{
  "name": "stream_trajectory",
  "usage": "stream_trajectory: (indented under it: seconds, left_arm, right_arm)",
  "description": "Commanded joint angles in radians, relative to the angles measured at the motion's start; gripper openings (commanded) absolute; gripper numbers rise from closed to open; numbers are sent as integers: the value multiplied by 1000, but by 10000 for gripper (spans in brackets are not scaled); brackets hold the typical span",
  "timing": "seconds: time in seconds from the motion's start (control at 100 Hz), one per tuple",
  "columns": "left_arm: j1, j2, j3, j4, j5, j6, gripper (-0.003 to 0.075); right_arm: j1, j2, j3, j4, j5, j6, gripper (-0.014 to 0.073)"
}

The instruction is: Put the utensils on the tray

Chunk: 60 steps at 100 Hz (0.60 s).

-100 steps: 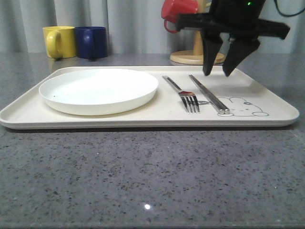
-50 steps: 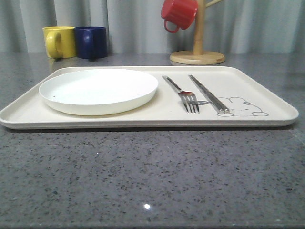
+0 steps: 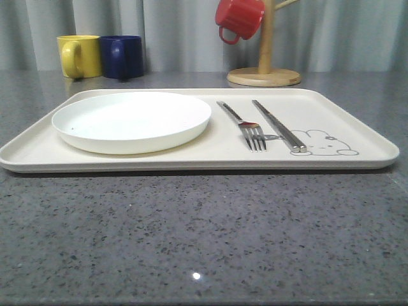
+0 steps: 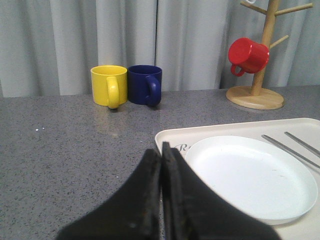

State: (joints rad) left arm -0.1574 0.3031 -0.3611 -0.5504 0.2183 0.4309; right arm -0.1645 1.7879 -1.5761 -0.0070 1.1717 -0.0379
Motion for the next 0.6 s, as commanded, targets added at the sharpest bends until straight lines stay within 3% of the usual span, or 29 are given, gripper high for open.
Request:
stream_trajectory:
  seconds: [0.0, 0.59]
  left_arm:
    - [-9, 7, -27, -10, -71, 1, -19]
    - [-9, 7, -27, -10, -71, 1, -19]
  right_arm:
    - [-8, -24, -30, -3, -10, -17, 310]
    - [-17, 45, -30, -3, -6, -35, 310]
